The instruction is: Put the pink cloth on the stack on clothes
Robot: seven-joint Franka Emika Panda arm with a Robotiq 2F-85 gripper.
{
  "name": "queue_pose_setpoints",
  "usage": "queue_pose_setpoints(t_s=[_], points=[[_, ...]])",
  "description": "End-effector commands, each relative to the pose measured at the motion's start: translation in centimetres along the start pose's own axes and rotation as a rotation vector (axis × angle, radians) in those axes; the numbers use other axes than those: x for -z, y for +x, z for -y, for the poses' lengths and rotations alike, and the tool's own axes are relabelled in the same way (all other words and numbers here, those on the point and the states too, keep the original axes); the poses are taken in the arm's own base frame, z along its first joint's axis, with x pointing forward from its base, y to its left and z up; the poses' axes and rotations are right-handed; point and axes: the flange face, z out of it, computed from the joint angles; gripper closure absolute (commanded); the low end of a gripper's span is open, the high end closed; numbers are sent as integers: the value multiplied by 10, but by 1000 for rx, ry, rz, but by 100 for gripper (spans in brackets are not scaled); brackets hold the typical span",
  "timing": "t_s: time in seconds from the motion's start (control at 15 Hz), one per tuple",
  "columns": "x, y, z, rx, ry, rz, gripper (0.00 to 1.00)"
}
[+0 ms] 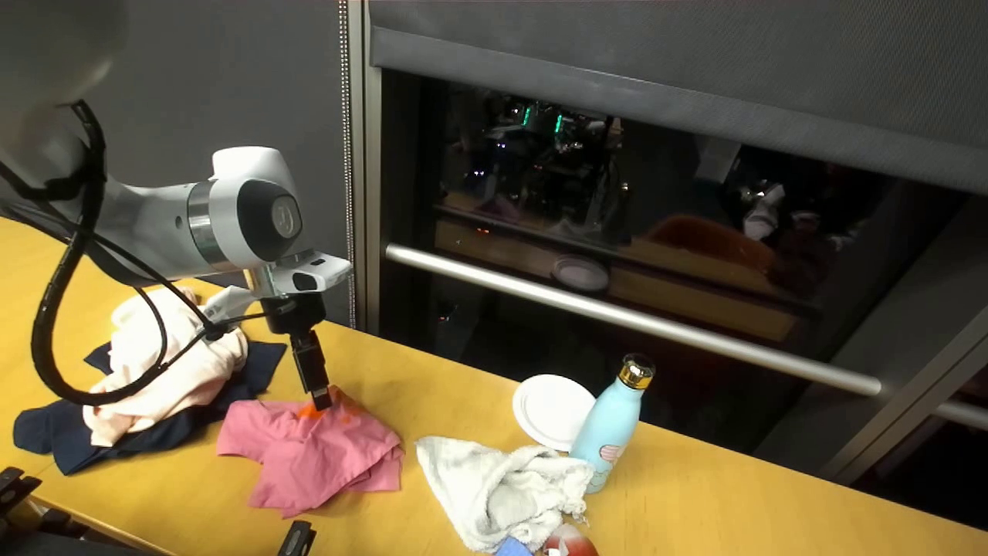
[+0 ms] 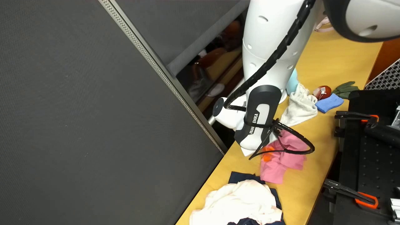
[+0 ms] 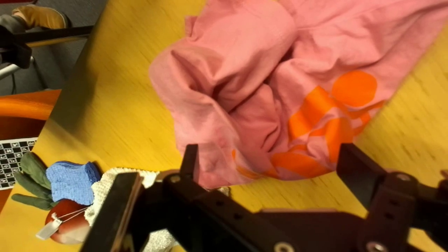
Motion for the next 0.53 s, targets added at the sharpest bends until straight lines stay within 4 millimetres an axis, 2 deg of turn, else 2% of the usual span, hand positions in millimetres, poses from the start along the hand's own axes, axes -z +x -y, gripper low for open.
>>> queue_pose_setpoints(t_s=[0.0, 0.47], points=[[-1, -4, 5, -4, 21, -6, 0], [-30, -25, 11, -99, 95, -83, 0]])
